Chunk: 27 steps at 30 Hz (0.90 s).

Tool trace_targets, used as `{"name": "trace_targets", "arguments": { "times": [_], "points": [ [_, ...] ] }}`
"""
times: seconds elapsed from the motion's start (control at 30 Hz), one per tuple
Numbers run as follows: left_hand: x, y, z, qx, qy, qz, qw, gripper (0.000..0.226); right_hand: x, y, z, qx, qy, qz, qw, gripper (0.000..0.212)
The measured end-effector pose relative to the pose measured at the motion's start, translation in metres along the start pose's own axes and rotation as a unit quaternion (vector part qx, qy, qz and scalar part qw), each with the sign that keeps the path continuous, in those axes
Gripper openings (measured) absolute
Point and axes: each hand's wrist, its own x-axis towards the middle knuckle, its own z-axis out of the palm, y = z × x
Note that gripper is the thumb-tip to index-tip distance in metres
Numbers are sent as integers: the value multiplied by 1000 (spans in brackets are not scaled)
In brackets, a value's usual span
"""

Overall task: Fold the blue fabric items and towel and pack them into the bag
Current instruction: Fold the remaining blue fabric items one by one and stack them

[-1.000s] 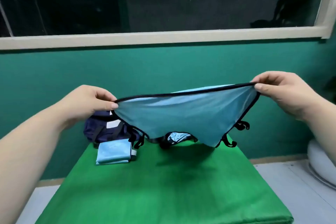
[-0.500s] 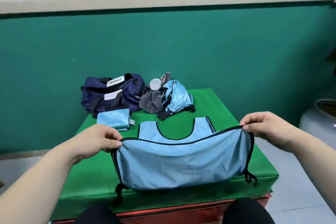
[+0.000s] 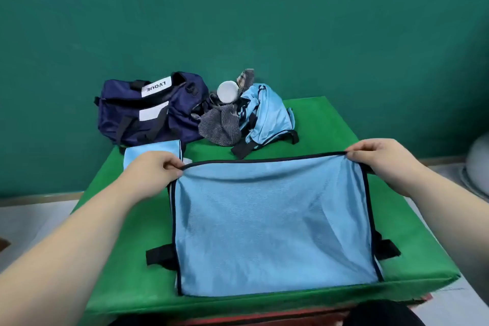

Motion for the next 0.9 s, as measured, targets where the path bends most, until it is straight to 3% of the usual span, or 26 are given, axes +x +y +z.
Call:
{"name": "trace_targets", "arguments": {
  "times": [0.37, 0.47, 0.6, 0.73, 0.9],
  "points": [
    [125, -17, 84, 122, 3, -4, 992, 9, 128, 64, 48, -174, 13, 47, 983, 3],
    [135, -28, 102, 150, 13, -3, 989, 25, 142, 76, 58, -203, 1, 54, 978, 8],
    [123, -34, 112, 174, 18, 26, 984, 33, 136, 77, 63, -248, 14, 41, 968, 17],
    [85, -34, 110, 114, 32, 83, 989, 23, 102, 66, 72, -291, 29, -1, 956, 17],
    [24, -52, 105, 113, -18, 90, 989, 26, 39, 53, 116, -322, -41, -95, 941, 22]
  ]
}}
